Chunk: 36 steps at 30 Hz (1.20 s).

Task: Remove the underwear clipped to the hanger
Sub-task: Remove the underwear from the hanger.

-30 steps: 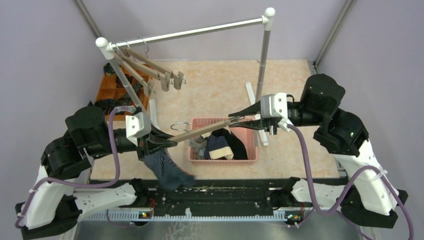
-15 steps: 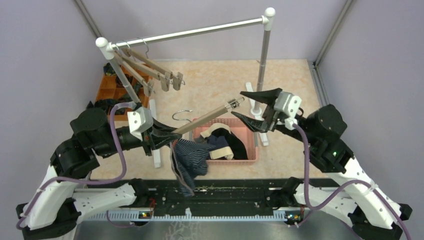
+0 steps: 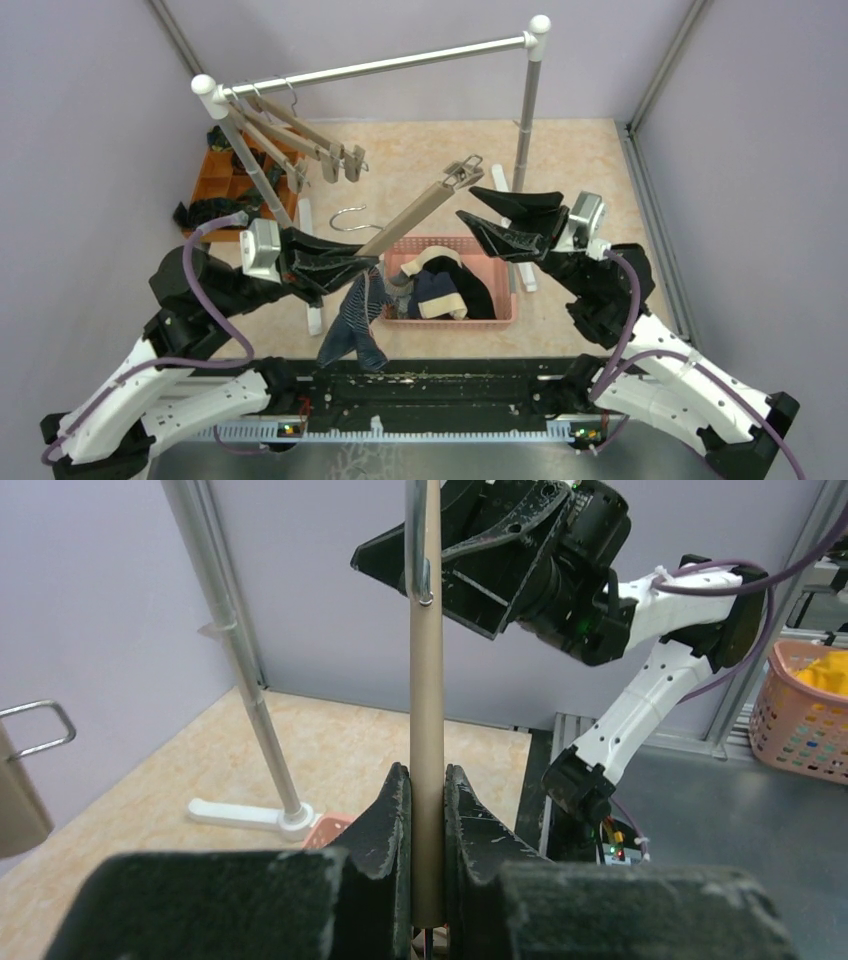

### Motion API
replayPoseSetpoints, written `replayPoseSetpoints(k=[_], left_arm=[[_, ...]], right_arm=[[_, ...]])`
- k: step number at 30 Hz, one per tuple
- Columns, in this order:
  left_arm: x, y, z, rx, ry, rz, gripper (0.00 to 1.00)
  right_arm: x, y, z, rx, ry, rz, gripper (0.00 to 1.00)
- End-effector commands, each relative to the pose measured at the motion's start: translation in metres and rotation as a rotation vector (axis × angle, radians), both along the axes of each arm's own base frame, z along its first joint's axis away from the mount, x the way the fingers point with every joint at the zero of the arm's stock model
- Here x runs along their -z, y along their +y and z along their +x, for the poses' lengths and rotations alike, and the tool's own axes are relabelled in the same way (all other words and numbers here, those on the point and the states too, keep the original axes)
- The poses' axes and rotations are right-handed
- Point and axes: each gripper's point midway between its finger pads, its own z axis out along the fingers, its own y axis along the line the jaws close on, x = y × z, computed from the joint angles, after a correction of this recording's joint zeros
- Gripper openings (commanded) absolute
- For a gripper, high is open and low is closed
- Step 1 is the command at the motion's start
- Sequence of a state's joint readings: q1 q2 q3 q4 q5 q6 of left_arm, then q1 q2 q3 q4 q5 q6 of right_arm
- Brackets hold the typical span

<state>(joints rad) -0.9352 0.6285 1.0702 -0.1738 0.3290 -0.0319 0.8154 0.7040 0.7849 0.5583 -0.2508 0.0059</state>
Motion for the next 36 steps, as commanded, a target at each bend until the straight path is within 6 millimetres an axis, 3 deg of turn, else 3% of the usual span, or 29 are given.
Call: replayPoseSetpoints(k=[1, 6, 12, 26, 31, 36], left_arm=[[-0.033, -0.014, 0.000, 0.055, -0.039, -0.120, 0.00], [-0.030, -0.030, 0.005, 0.087, -0.037, -0.123, 0.00], [-0.028, -0.035, 0.010, 0.083, -0.056, -0.133, 0.00], [-0.027, -0.046, 0.007, 0.140, -0.069, -0.153, 0.00], [-0.022, -0.052, 0.001, 0.191, -0.058, -0.149, 0.00], [-0.017, -0.055, -0.005, 0.239, -0.045, -0.154, 0.00]], right_arm=[[-0.040, -0.002, -0.030, -0.145, -0.107, 0.133, 0.40], [-0.048, 0.008, -0.039, -0.250, -0.125, 0.161, 0.34], [-0.057, 0.014, -0.051, -0.339, -0.147, 0.169, 0.26], [-0.067, 0.010, -0.066, -0.409, -0.180, 0.196, 0.26], [-0.071, 0.009, -0.067, -0.408, -0.196, 0.214, 0.31], [-0.076, 0.007, -0.061, -0.395, -0.176, 0.249, 0.54]])
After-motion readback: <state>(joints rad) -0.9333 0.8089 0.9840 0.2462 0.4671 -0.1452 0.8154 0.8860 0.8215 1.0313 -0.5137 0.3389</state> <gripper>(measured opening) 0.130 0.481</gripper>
